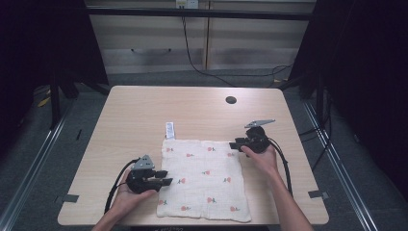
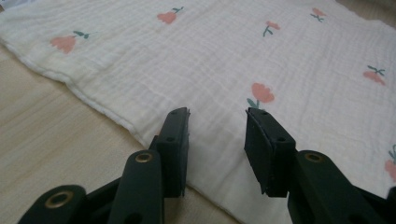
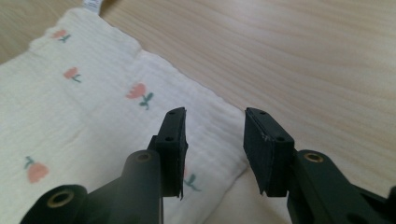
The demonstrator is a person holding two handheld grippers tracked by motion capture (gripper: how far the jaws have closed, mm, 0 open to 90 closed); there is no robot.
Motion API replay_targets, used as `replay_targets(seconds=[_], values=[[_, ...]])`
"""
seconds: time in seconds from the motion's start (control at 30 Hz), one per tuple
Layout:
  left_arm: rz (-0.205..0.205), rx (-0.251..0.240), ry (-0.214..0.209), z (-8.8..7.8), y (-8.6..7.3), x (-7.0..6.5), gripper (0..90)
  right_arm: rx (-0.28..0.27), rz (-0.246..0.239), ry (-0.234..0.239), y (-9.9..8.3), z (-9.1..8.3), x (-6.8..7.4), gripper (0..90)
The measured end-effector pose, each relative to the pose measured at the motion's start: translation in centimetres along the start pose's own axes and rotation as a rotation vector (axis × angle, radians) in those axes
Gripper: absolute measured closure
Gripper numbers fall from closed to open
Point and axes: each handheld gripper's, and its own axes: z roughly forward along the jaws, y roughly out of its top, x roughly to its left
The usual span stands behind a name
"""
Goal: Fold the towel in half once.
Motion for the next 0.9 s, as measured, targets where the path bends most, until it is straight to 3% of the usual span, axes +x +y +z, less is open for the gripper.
replay_targets(seconds=[0.23, 0.4, 0.5, 0.53, 0.57, 0.63, 0.9], values=[[-0.009, -0.004, -0.006, 0.0, -0.1, 0.1, 59.4, 0.009, 0.023, -0.019, 0.1, 1.8, -1.0, 59.2], [-0.009, -0.004, -0.008, 0.0, -0.1, 0.1, 58.9, -0.01, 0.03, -0.02, 0.1, 2.2, -1.0, 59.8], [-0.006, -0.003, -0.008, 0.0, 0.0, 0.1, 58.7, 0.0, 0.016, -0.013, 0.1, 2.2, -0.8, 68.9], [-0.009, -0.004, -0.008, 0.0, -0.1, 0.1, 58.7, 0.018, 0.009, -0.003, 0.1, 2.2, -0.6, 77.8], [-0.01, -0.005, -0.012, 0.0, -0.1, 0.1, 58.7, 0.018, 0.009, -0.003, 0.1, 2.2, -0.6, 77.8], [-0.023, -0.008, -0.018, 0.0, -0.1, 0.2, 58.0, 0.023, -0.004, -0.006, 0.1, 2.2, -0.5, 86.0], [-0.028, 0.005, -0.031, -0.3, 0.2, 0.2, 54.2, -0.009, 0.016, 0.001, 0.3, 2.0, -0.2, 87.0]])
